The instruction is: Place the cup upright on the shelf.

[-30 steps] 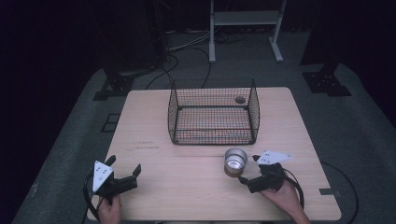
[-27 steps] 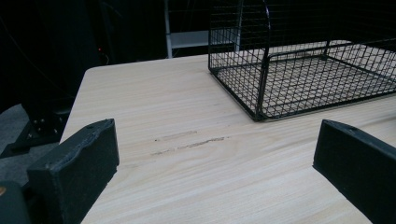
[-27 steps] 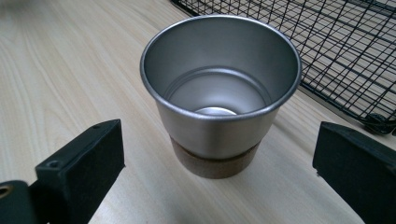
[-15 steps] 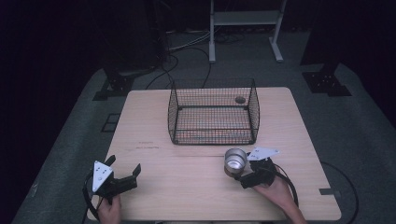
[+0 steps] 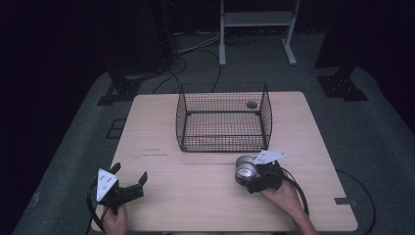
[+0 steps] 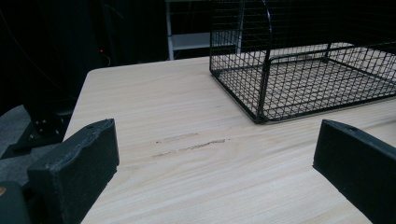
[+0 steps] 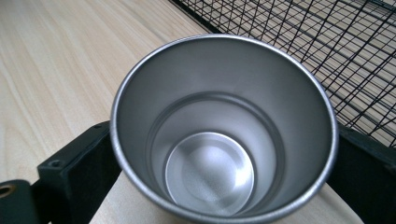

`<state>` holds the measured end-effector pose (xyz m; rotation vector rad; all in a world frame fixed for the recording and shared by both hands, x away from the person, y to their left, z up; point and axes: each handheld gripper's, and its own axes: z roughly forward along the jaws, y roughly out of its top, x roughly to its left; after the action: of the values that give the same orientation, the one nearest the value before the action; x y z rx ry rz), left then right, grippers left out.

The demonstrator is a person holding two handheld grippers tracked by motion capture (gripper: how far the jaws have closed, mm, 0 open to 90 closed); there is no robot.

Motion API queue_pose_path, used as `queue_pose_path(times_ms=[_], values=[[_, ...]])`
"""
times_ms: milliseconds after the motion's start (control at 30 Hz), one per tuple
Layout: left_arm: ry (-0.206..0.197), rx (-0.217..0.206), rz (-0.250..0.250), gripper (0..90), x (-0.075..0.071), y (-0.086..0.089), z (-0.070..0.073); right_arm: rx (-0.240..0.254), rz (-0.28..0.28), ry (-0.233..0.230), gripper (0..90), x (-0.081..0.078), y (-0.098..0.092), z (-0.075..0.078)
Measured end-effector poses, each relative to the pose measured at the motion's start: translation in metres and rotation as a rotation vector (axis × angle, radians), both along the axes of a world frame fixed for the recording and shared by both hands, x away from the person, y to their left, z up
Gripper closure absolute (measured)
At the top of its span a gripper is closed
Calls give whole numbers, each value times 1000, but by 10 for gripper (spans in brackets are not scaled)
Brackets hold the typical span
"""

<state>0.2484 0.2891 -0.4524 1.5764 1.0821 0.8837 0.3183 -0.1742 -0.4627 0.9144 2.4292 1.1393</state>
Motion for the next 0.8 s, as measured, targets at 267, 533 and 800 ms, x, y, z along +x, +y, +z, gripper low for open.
queue_pose_path(times_ms=[267,533,800], values=[[-1,1,1,0,0,0,0,15,12,-1,139,3,1,3],[-6,-1,9,0,-1,1,1,14,32,-2,160,5,5,7],[-9,-3,10,0,-1,2,1,30,47,13,179,4,4,16]])
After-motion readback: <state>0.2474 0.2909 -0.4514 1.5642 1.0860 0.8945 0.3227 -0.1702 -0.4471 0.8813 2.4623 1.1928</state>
